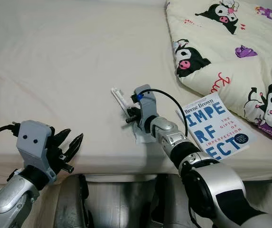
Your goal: Clean up the room
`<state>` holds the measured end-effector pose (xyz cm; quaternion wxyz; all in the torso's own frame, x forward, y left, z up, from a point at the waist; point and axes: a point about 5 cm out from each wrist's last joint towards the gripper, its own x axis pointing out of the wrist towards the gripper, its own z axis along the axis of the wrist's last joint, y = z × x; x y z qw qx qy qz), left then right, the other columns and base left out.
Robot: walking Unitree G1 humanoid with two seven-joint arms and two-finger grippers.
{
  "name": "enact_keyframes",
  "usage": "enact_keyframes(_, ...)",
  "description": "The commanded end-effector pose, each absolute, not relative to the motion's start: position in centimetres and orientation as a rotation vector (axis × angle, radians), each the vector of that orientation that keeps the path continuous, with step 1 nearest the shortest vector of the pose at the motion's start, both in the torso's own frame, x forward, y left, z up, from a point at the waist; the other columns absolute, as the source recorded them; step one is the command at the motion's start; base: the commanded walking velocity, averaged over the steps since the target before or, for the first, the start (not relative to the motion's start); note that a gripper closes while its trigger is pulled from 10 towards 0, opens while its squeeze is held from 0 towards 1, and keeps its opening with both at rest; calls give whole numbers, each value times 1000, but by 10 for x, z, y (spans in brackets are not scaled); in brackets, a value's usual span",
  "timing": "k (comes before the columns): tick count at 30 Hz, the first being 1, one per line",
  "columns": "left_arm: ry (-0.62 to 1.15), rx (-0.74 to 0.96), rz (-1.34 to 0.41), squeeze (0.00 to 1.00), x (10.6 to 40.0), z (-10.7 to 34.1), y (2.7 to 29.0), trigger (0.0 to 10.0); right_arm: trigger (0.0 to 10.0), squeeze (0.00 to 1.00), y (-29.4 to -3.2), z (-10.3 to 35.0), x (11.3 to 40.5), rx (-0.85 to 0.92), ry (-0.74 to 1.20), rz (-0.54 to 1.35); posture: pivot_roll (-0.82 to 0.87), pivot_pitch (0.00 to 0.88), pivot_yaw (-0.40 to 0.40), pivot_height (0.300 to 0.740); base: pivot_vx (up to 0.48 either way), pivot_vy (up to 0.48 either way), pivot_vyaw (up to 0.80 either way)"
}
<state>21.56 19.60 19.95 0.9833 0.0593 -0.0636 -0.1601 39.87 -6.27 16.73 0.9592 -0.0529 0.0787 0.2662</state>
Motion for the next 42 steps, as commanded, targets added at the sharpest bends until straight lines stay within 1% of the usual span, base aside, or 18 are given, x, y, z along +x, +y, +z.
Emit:
enact_keyframes(1,-104,127,-351,0,213,196,194,10000,0,0,-68,155,396,-80,204,516,304,372,-119,543,0,0,0)
enact_keyframes(10,-107,115,-347,0,219,194,194,10000,0,0,-81,157,399,-64,187,475,285,355,-107,543,0,0,0)
enact_keyframes(12,-116,97,-326,0,227,193,195,10000,0,0,-94,161,402,-53,161,438,245,324,-90,543,0,0,0)
enact_keyframes(15,-120,89,-327,0,232,192,194,10000,0,0,-102,165,403,-47,142,416,227,308,-83,543,0,0,0)
enact_keyframes(16,-121,86,-331,0,238,190,192,10000,0,0,-110,168,405,-47,127,395,200,286,-70,543,0,0,0)
enact_keyframes(18,-120,85,-335,0,243,189,190,10000,0,0,-115,170,406,-47,118,383,192,280,-67,543,0,0,0)
enact_keyframes(20,-141,69,-341,0,257,188,183,10000,0,0,-133,173,406,-45,95,360,144,242,-41,543,0,0,0)
enact_keyframes(23,-151,61,-340,0,264,188,180,10000,0,0,-143,174,406,-40,85,351,125,223,-26,543,0,0,0)
enact_keyframes(25,-164,52,-343,0,278,188,173,10000,0,0,-161,169,401,-59,71,356,92,194,5,543,0,0,0)
enact_keyframes(28,-163,53,-344,0,280,188,172,10000,0,0,-164,167,400,-66,71,359,92,194,5,543,0,0,0)
enact_keyframes(30,-161,54,-360,0,285,188,169,10000,0,0,-171,157,393,-58,87,366,77,181,20,543,0,0,0)
enact_keyframes(33,-160,55,-369,0,287,187,167,10000,0,0,-174,152,390,-50,99,372,76,179,23,543,0,0,0)
enact_keyframes(34,-130,63,-400,0,289,183,164,10000,0,0,-167,137,381,-18,142,436,72,181,35,543,0,0,0)
enact_keyframes(37,-119,69,-412,0,289,181,163,10000,0,0,-163,132,378,-6,156,463,72,181,35,543,0,0,0)
enact_keyframes(38,-103,75,-422,0,288,177,162,10000,0,0,-157,125,374,-2,172,507,75,187,36,543,0,0,0)
enact_keyframes(39,-103,75,-422,0,288,177,162,10000,0,0,-157,125,374,-2,172,507,75,187,36,543,0,0,0)
enact_keyframes(41,-81,75,-411,0,285,170,161,10000,0,0,-141,115,370,28,191,569,76,193,27,543,0,0,0)
enact_keyframes(42,-81,75,-411,0,285,170,161,10000,0,0,-141,115,370,28,191,569,76,193,27,543,0,0,0)
